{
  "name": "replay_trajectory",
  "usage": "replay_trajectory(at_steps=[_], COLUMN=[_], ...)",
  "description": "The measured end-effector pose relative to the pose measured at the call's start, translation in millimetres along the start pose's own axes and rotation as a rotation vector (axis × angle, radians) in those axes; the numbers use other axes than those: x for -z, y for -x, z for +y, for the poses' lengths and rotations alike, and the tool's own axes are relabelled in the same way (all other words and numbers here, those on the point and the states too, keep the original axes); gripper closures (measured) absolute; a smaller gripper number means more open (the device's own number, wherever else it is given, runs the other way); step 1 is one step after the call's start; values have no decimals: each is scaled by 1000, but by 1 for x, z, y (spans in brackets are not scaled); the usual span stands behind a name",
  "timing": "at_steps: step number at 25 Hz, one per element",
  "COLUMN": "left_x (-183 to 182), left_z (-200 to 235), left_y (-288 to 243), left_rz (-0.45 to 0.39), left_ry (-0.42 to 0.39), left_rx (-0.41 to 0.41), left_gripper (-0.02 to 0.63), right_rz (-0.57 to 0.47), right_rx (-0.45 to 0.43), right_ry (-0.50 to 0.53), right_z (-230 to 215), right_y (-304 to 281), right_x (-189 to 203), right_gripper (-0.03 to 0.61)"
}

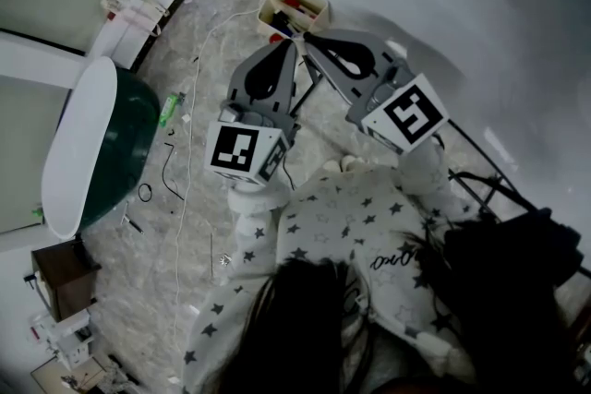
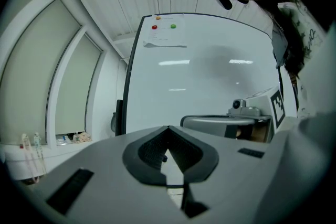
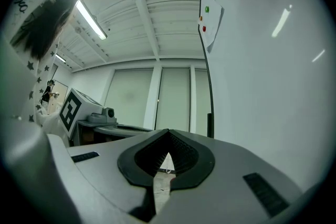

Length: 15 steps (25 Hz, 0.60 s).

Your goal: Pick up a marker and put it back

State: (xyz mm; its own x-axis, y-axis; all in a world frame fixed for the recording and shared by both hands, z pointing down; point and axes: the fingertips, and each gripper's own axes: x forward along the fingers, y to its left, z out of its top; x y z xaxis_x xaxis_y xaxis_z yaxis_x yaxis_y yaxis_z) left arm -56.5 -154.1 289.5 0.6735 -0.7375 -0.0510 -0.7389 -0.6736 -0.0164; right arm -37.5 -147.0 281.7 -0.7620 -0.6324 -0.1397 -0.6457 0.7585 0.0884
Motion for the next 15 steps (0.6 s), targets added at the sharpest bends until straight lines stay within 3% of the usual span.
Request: replay_trajectory(at_steps=[6,11,15], left_x=[9,-3,14], left_z=[6,7,10], left_y=[-4,-1,-5], left_rz=[5,3,-6], left_ry=[0,4,-14], left_rx=[-5,-5,-2], left_gripper=[614,614,614], right_rz=[7,9,7], right_rx=[-5,-2,-2], right_ry=[-9,-11,-13], right_z=[-4,-2,-6], right_y=[-6,-7,-8], right_x=[13,2,19], right_gripper=[572,572,572])
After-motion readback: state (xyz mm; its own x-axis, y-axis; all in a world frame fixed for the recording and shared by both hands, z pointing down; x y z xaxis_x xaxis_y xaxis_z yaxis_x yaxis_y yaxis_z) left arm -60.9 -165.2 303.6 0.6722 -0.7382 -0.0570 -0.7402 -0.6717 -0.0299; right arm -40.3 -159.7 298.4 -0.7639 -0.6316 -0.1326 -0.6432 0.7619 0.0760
